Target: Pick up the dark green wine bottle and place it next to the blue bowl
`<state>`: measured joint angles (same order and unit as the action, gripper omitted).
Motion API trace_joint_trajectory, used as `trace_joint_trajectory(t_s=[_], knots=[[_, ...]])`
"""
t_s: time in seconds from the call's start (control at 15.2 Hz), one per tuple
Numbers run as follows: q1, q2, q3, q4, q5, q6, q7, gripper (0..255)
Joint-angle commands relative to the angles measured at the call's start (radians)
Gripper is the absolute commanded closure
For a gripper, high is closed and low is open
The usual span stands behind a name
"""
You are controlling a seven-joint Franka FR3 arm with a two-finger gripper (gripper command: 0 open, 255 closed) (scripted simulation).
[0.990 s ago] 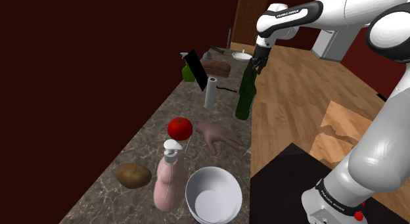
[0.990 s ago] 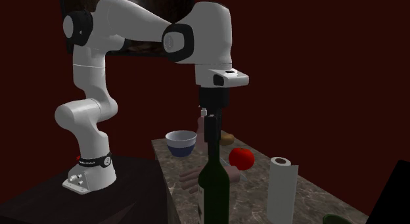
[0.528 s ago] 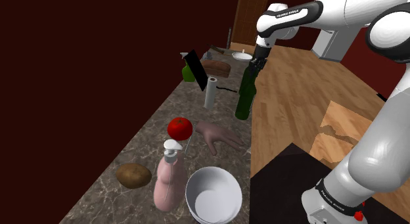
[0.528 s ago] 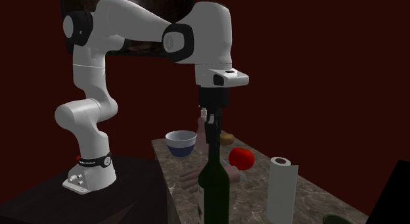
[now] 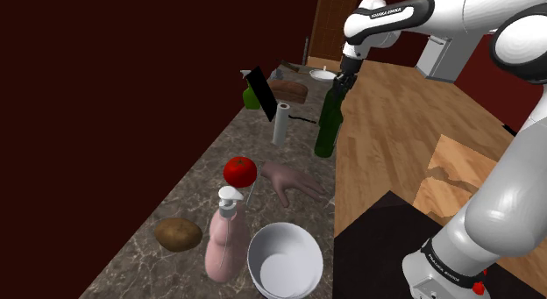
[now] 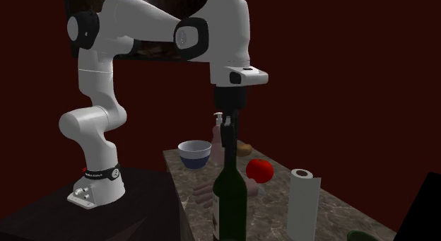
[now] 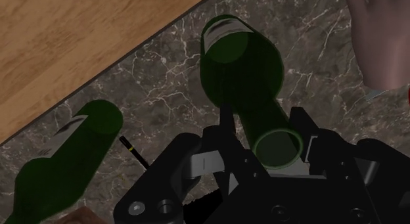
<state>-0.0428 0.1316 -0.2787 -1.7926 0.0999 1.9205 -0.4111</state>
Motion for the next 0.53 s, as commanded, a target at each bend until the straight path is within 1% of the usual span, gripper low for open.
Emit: trace_joint_trajectory(t_s=[0.0,0.46], knots=[[0.0,-0.005,-0.001,0.02,-0.002,-0.025,0.002,255],[-0.001,-0.013,-0.002,0.104,-0.007,-0.116,0.01,255]])
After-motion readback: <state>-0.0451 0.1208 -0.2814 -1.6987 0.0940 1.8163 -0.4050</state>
